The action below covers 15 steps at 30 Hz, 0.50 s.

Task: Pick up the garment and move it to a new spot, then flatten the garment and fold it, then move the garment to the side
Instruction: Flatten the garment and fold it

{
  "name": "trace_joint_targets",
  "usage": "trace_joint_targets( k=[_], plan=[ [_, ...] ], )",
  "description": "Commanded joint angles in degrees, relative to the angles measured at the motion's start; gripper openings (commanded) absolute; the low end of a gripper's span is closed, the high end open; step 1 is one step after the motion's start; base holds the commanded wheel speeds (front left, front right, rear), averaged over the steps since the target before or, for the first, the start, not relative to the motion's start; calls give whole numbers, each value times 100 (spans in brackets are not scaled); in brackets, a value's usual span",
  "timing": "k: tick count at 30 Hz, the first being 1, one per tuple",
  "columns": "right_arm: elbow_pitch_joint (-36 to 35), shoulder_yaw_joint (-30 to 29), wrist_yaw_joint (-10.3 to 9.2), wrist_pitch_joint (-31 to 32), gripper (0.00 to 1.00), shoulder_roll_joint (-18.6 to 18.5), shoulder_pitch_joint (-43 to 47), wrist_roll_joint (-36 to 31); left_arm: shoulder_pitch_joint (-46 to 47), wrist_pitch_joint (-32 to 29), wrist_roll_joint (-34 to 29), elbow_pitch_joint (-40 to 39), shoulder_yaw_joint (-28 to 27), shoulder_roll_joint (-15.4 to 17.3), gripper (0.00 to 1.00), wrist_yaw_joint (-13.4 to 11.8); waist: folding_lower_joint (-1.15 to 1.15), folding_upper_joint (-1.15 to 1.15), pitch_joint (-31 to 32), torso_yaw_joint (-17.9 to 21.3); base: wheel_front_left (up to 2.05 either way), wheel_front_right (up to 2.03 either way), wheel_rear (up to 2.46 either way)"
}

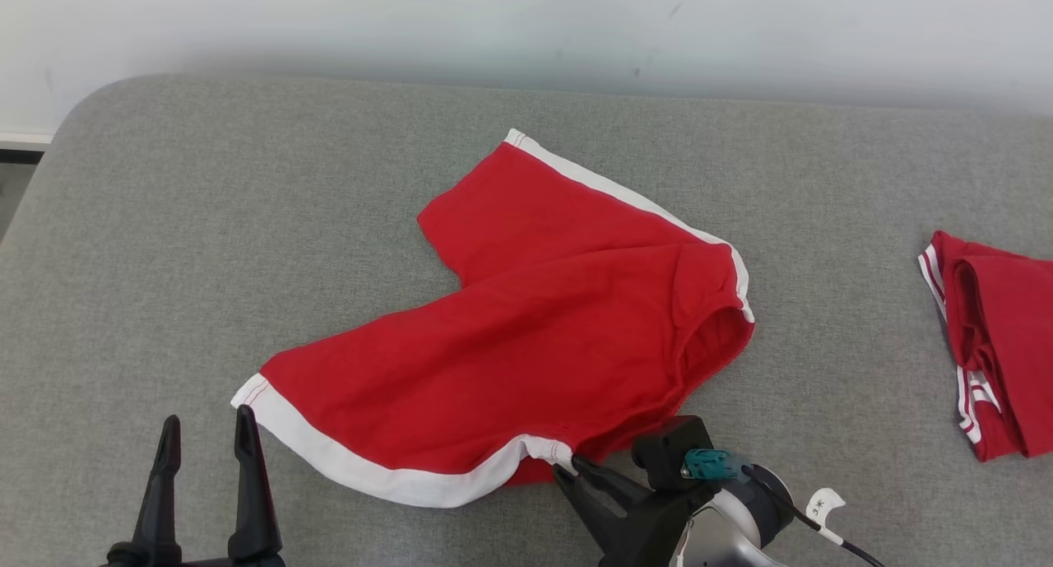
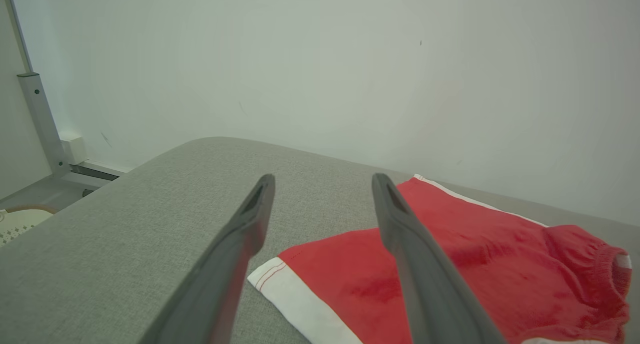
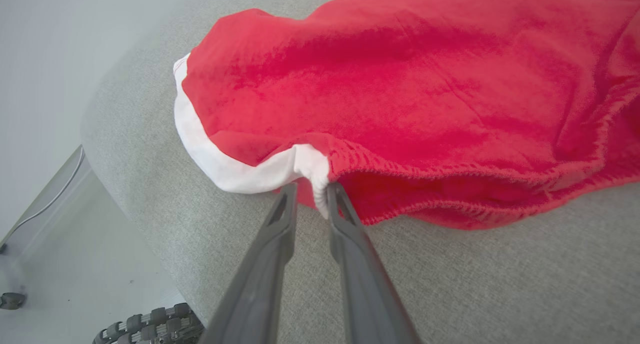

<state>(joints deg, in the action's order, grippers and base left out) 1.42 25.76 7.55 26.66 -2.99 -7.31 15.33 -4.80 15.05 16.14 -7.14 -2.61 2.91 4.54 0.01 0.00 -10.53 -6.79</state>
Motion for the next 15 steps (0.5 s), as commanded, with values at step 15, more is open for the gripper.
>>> trace_joint_targets(
  k=[15],
  plan=[
    [-101, -665, -13, 402, 0, -10, 418, -599, -120, -3, -222, 1100, 177, 5, 100, -122, -1, 0, 114, 188, 0, 0, 0]
  ],
)
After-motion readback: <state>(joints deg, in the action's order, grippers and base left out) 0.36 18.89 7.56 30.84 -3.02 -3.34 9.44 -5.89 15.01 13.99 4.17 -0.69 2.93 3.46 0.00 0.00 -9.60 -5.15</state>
